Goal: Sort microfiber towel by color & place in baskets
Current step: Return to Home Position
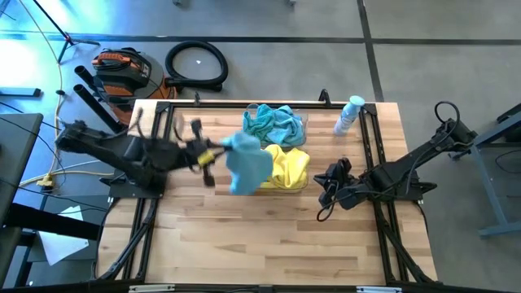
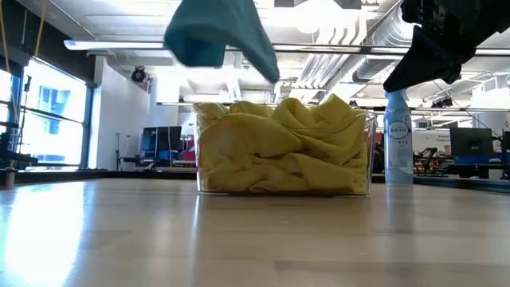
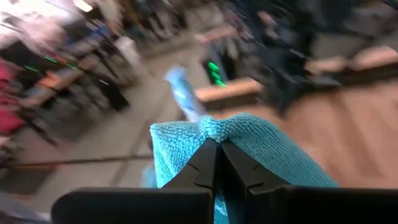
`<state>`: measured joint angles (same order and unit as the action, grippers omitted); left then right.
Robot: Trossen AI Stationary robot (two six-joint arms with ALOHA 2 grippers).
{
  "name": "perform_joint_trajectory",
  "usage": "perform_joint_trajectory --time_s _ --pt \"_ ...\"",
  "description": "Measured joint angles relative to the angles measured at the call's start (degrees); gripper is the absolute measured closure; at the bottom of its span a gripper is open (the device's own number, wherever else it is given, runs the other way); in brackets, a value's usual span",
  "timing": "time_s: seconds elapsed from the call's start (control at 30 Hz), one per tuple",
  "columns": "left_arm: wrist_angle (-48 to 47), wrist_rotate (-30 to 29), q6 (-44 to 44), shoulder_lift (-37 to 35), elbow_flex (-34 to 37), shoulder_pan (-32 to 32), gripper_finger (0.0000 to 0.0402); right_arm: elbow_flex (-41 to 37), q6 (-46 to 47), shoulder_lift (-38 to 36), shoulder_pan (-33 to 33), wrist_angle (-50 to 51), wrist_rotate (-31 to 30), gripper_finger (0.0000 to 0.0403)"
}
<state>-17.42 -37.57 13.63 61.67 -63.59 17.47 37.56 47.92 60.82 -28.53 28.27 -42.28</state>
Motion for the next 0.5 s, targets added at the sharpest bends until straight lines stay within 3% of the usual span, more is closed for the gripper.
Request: perform_joint_trajectory --time_s 0.1,0.23,0.5 --pt "4.92 -0.01 5.53 -1.81 -0.13 -5.42 0.0401 0.02 -0.02 0.44 -0.02 0.15 -0.09 0.0373" --pt "3.56 3.32 8.06 -1.27 -3.30 -14.03 0.0401 0.07 0.00 2.17 -0.02 0.29 -0.96 0.0373" --pt "-4.86 12.67 6.54 9.34 -14.40 -30.17 0.0401 0.07 -0.61 6.18 0.13 0.38 -3.78 0.0373"
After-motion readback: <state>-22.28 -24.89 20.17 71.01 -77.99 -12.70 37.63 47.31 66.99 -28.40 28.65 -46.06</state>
